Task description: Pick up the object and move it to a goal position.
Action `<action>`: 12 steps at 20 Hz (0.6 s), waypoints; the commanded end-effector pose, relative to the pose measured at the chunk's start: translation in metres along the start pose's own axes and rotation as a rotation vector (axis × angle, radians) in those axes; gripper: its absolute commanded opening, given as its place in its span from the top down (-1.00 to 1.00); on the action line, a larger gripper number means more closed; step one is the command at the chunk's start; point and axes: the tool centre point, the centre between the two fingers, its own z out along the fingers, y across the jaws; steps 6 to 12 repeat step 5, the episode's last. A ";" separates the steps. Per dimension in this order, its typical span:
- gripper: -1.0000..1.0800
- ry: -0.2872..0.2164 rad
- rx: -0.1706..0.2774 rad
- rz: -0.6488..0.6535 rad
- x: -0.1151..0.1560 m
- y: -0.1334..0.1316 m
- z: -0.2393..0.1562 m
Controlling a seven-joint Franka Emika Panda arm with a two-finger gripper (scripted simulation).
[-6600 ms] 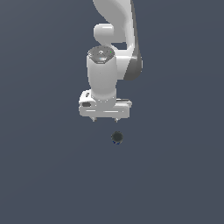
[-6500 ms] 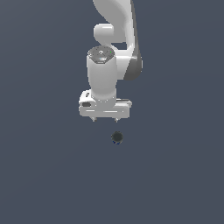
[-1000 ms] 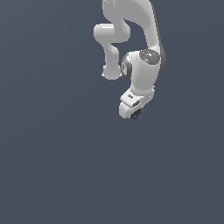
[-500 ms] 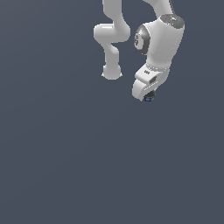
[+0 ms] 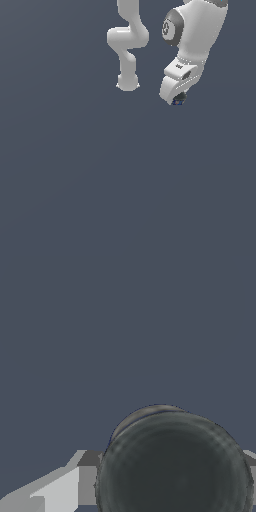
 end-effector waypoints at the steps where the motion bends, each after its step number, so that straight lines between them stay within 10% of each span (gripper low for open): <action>1: 1.00 0.000 0.000 0.001 0.000 -0.002 -0.003; 12: 1.00 0.000 0.001 0.002 0.001 0.001 0.000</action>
